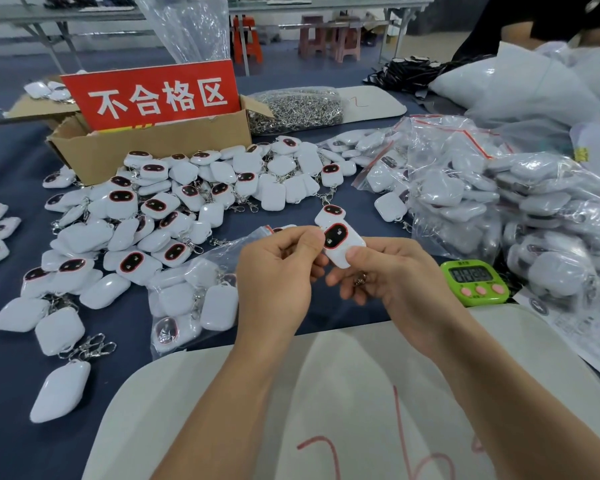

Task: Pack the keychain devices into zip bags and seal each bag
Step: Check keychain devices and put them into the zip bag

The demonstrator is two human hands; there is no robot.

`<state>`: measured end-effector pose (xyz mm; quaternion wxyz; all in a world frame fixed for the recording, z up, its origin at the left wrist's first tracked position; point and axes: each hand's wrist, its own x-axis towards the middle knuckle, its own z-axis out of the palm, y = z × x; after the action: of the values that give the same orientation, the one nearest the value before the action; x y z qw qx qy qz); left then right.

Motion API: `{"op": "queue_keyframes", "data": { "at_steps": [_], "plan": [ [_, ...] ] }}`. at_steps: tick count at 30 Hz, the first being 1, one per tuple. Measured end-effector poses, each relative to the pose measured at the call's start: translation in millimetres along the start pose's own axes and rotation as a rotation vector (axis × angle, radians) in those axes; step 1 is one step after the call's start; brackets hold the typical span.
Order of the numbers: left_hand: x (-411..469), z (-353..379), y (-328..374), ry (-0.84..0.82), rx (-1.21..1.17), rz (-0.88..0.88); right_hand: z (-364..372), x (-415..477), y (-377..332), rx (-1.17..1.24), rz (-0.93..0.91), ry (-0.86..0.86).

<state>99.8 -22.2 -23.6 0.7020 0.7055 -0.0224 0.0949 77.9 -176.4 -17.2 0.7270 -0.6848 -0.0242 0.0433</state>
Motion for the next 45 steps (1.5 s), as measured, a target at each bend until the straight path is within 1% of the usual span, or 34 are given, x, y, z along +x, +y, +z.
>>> {"op": "queue_keyframes", "data": {
  "at_steps": [4,9,12,15,22,28,31,37,45],
  "plan": [
    [0,-1,-1,0.006,0.023,0.008,3,-1,-1,-0.089,-0.105,0.042],
    [-3,-2,2,0.034,0.188,0.142,6,-3,4,-0.445,-0.166,0.188],
    [-8,1,4,0.014,0.23,0.149,6,-4,4,-0.497,-0.188,0.267],
    [-11,1,2,0.025,0.266,0.157,6,-6,4,-0.53,-0.207,0.273],
    [-8,-3,2,-0.012,0.234,0.183,4,-6,7,-0.657,-0.283,0.258],
    [-8,0,0,0.008,0.286,0.246,6,-6,5,-0.673,-0.292,0.228],
    [-8,0,-3,-0.001,0.284,0.234,6,-6,5,-0.684,-0.276,0.212],
    [-4,-5,-1,-0.035,0.234,0.168,3,-5,3,-0.71,-0.251,0.244],
    [-8,-5,3,-0.029,0.262,0.207,4,-6,1,-0.671,-0.226,0.219]
  ]
}}
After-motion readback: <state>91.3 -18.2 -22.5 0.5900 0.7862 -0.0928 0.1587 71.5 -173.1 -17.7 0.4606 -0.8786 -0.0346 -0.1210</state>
